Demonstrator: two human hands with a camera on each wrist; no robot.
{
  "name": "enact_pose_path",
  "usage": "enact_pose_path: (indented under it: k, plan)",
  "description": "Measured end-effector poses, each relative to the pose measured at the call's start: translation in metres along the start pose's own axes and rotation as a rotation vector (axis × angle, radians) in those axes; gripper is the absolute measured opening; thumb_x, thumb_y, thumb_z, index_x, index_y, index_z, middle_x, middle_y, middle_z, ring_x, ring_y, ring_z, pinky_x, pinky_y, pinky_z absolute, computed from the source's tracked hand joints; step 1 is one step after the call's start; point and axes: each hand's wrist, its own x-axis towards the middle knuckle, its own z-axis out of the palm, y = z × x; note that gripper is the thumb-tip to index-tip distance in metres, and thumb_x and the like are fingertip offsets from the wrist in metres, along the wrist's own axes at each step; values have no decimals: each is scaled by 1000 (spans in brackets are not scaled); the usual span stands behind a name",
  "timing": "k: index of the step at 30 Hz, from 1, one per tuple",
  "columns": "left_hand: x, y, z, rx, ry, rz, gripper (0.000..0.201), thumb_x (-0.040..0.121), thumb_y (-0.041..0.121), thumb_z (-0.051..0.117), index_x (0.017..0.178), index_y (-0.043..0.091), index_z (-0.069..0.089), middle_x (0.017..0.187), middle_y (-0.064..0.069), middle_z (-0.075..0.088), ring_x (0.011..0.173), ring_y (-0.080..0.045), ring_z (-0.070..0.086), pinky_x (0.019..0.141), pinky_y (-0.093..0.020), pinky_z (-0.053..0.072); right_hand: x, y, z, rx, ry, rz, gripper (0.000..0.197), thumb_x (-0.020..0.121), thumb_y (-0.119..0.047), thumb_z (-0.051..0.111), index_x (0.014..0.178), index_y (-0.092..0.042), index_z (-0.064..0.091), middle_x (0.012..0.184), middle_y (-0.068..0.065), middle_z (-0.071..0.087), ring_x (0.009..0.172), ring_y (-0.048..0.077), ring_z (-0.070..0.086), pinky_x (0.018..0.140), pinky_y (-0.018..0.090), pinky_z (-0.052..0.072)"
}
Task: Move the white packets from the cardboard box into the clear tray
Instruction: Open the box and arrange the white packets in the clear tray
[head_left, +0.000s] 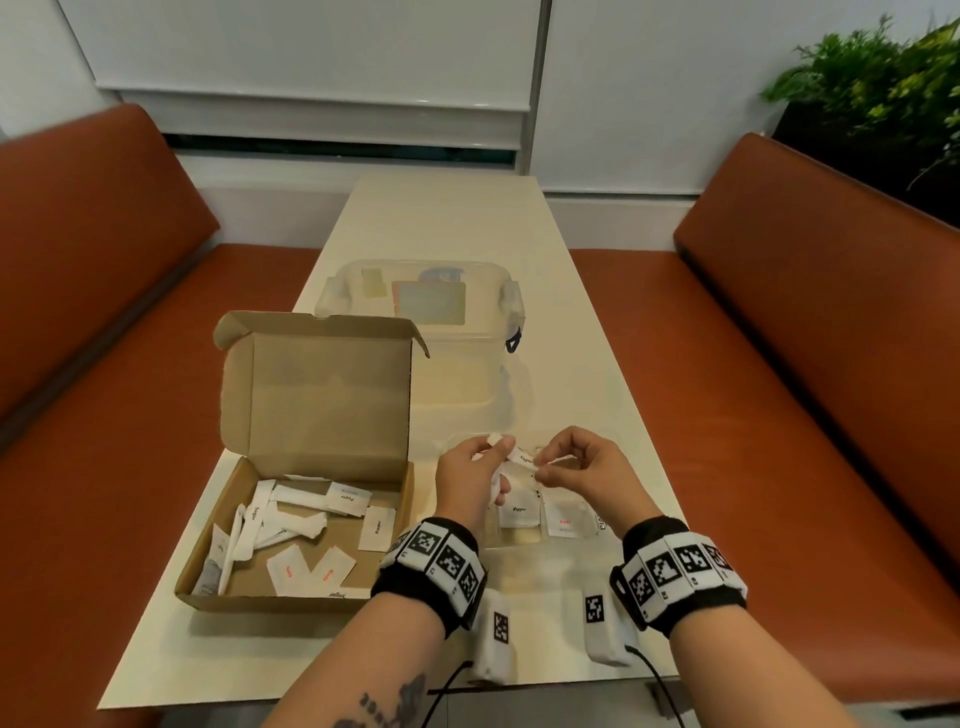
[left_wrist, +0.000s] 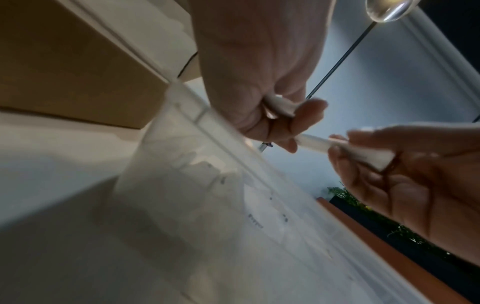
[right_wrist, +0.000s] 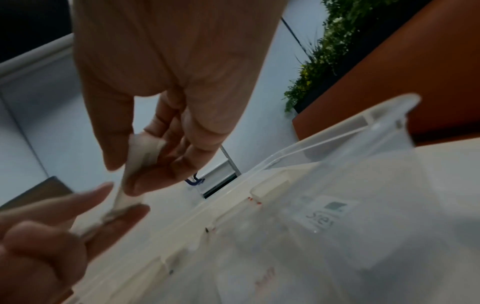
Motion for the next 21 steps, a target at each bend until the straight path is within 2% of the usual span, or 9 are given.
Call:
enact_pose_path:
  k: [4,7,9,12,15,18,21]
  plan:
    - [-1,1,1,15,-9,50,14,87,18,67,96,8,68,72,-5,63,42,-11,46,37,-19,36,-3,5,-1,-91,56,33,23,75,1,73,85,-9,54,94,4,64,65,17,70,61,19,52]
    - [1,4,1,29,-3,76,15,87,20,67,96,8,68,74,-7,64,41,-12,47,37,-21,36,-1,8,-1,-80,69,70,15,80,1,69,85,-7,57,83,7,60,63,17,67,58,20,54]
    - [1,7,1,21,-2,84,15,87,21,68,93,8,68,83,-11,69,42,-14,47,39,-23,36,-1,10,-2,-147,40,92,14,79,0,71,82,-8,60,75,6,61,63,14,62,61,20,54]
    - [-1,8,0,22,-25,91,13,87,20,67,89,6,66,89,-15,71,40,-14,45,40,-23,36,0,10,1,-201,21,108,10,79,-8,74,82,-9,65,73,6,65,64,11,60,64,21,53]
    - [-2,8,-1,52,-43,84,18,86,21,68,94,5,66,93,-18,70,41,-15,46,40,-24,36,2,7,5,-240,37,82,7,81,-16,73,84,-10,69,70,0,67,61,6,59,58,14,48]
    - [-2,9,-7,66,21,101,17,87,27,68,95,12,68,86,-9,69,41,-12,48,39,-22,38,6,4,11,-276,60,89,7,82,-15,72,82,-8,71,67,-1,67,57,5,58,53,11,46]
    - [-1,10,-17,13,112,116,9,89,26,65,92,17,67,87,-1,71,40,-8,48,38,-21,40,8,3,17,-274,117,138,6,80,-9,72,79,-8,66,64,3,64,56,11,58,53,15,48]
